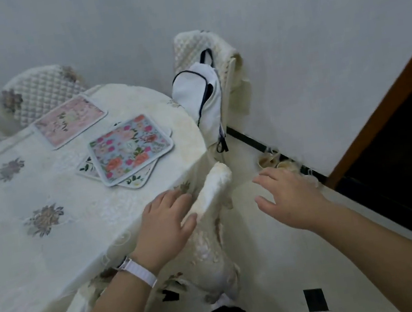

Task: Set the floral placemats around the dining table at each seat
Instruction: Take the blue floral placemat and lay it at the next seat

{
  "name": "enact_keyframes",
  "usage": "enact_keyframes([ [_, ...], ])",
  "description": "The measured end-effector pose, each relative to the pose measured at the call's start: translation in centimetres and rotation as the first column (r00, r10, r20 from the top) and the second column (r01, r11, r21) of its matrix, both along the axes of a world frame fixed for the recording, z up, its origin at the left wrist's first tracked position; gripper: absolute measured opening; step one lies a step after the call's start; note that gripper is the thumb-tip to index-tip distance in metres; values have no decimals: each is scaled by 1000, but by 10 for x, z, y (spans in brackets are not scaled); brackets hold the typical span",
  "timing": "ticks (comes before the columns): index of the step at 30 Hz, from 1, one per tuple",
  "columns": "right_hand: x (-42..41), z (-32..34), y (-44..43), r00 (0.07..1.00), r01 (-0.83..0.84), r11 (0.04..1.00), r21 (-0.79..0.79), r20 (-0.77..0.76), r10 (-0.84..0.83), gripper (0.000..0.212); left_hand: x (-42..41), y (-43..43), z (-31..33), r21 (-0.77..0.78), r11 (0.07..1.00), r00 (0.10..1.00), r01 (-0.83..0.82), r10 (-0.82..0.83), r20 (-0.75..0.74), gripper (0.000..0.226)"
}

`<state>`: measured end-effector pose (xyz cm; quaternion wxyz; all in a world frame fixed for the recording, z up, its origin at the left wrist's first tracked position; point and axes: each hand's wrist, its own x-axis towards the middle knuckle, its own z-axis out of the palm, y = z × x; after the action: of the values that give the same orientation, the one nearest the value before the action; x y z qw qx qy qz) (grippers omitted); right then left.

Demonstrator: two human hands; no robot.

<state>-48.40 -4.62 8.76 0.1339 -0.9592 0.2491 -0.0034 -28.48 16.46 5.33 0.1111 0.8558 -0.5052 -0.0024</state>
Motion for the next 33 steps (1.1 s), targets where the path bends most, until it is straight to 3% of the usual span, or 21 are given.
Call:
enact_keyframes([
  [7,94,-2,-13,993,-62,997,-36,-98,58,48,92,-7,-28,32,993,983,-118,121,-137,52],
  [19,242,-17,22,924,-350,937,-8,-169,344,47,177,47,-39,-6,938,921,-346,339,-190,56],
  [28,306,-43,25,886,-414,907,71,-195,420,51,208,75,-63,47,843,791,-536,521,-321,55],
  [33,337,-57,7,878,-421,898,125,-193,438,52,217,60,-76,89,759,638,-645,599,-484,47],
])
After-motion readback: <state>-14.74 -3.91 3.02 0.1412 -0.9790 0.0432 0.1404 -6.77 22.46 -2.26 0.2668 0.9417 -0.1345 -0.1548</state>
